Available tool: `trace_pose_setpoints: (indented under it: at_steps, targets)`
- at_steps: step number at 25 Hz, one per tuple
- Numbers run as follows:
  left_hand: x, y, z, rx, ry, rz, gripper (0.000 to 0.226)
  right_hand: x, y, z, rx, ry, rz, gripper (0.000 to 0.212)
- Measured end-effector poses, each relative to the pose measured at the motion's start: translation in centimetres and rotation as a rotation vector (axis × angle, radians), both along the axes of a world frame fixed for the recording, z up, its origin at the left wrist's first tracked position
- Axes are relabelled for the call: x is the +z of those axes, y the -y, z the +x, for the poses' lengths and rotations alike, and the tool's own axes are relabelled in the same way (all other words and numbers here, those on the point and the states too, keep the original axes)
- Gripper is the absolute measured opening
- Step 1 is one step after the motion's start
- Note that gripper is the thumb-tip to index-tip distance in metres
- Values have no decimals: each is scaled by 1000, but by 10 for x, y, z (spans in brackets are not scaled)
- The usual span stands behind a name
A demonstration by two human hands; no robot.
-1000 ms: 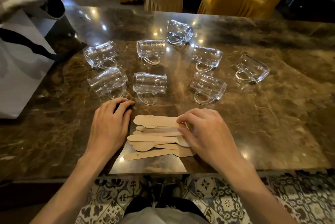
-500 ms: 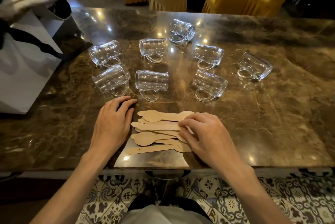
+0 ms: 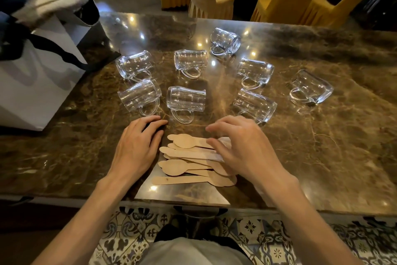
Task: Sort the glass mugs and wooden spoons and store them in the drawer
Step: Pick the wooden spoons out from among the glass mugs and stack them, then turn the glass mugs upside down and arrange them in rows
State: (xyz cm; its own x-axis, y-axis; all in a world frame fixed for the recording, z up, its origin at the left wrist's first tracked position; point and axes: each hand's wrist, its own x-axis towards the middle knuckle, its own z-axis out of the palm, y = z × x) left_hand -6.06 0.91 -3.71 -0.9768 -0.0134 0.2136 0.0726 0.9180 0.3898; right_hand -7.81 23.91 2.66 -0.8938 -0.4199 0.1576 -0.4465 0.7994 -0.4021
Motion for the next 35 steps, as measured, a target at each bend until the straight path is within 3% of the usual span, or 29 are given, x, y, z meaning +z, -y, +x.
trace_pose_setpoints:
  at_steps: [5, 10, 16, 20, 28, 35]
  targets:
    - [21, 3, -11, -63, -30, 49, 28, 15, 27, -47, 77, -42, 115, 35]
    - [47, 25, -48, -50, -105, -40, 36, 21, 55, -88, 109, -45, 211, 45]
    - [50, 51, -86, 64, 160, -310, 70, 10, 80, -110, 156, -5, 450, 52]
    - [51, 51, -90, 69, 157, -427, 76, 1, 89, -105, 154, -97, 461, 44]
    - [56, 44, -88, 82, 145, -446, 74, -10, 94, -91, 58, -245, 501, 41]
    - [52, 47, -93, 115, 144, -394, 72, -13, 94, -91, 41, -262, 487, 38]
